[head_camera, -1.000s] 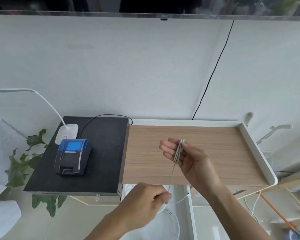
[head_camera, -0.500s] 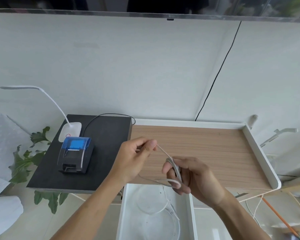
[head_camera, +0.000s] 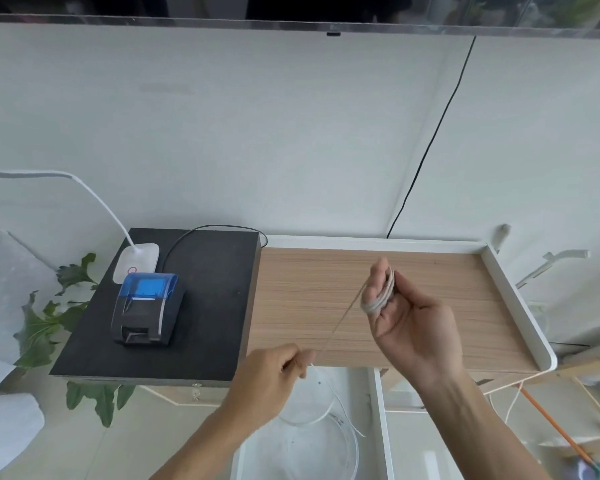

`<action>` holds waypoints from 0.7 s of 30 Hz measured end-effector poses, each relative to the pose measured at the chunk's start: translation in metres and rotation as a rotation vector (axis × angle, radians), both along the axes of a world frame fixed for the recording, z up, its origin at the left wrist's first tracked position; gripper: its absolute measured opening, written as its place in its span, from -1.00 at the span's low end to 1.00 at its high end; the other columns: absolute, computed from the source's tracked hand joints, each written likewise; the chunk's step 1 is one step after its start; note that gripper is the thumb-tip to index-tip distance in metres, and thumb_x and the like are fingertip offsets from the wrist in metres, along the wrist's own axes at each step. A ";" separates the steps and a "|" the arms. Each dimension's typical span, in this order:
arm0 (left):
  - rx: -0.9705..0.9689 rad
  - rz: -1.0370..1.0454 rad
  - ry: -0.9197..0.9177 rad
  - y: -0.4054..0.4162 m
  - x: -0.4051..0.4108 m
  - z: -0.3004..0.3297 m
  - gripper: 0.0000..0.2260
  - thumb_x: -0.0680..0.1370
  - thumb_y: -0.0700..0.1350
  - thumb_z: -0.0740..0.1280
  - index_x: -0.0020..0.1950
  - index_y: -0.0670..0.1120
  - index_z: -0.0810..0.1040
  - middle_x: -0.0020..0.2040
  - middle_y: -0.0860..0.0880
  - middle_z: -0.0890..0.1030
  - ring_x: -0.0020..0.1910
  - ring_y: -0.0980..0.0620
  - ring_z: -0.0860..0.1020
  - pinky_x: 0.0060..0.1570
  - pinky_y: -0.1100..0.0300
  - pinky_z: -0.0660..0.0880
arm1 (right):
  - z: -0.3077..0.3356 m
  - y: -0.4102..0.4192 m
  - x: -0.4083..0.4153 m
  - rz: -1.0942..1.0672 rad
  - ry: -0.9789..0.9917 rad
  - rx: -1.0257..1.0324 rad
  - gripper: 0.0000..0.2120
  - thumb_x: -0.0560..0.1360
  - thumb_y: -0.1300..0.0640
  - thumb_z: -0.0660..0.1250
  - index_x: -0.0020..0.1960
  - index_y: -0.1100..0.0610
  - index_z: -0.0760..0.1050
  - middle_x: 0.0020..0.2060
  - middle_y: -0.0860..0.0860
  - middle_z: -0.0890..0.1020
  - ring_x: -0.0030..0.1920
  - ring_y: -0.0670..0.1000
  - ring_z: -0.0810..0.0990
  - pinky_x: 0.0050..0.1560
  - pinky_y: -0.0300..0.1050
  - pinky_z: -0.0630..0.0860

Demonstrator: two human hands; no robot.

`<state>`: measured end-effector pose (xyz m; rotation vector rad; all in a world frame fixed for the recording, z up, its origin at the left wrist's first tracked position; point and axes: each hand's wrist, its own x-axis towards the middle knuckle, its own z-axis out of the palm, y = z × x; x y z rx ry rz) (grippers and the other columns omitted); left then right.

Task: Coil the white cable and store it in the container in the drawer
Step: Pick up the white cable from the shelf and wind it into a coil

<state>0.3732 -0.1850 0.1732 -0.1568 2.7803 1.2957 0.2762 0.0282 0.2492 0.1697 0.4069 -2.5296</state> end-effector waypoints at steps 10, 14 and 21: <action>0.034 -0.345 0.016 -0.005 0.014 0.119 -0.75 0.69 0.11 0.35 -0.08 0.02 0.67 -0.42 0.12 0.51 -0.44 0.15 0.41 -0.38 0.31 0.30 | -0.028 0.003 0.003 0.129 0.592 1.046 -0.67 0.76 0.19 0.13 0.23 0.37 0.60 -0.10 0.33 0.75 -0.22 0.23 0.69 -0.09 0.02 0.57; -0.125 -0.299 0.108 -0.030 -0.010 0.138 -0.76 0.65 0.19 0.35 -0.05 0.09 0.70 -0.36 0.04 0.63 -0.41 0.05 0.51 -0.36 0.25 0.39 | -0.013 0.003 0.024 0.374 0.782 1.183 -0.63 0.68 0.05 0.19 0.03 0.24 0.70 -0.37 0.10 0.53 -0.33 0.07 0.47 -0.18 -0.12 0.43; -0.129 -0.060 0.244 -0.059 -0.047 0.087 -0.48 0.38 0.56 0.35 -0.19 0.13 0.74 -0.36 0.01 0.70 -0.39 -0.03 0.59 -0.36 0.04 0.56 | 0.011 0.005 0.027 0.522 0.726 0.986 -0.66 0.59 0.10 0.20 -0.27 0.23 0.56 -0.48 0.04 0.20 -0.43 0.05 0.14 -0.33 -0.02 0.10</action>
